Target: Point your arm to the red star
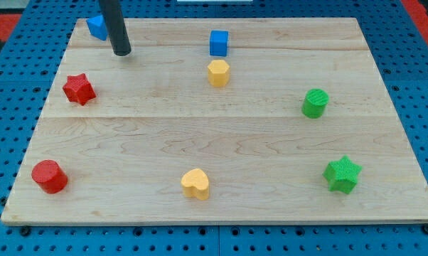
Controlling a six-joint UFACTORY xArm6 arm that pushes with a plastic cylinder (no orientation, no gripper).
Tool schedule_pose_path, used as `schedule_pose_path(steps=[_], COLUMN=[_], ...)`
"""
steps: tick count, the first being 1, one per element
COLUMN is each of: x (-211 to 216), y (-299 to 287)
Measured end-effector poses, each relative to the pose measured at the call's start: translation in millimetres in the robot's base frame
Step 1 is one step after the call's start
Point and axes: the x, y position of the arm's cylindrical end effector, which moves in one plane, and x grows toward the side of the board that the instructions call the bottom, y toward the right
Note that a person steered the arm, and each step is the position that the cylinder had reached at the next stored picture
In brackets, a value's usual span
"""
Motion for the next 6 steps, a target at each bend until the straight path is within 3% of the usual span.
schedule_pose_path(steps=[4, 6], x=[50.2, 71.5], y=[-74.7, -65.4])
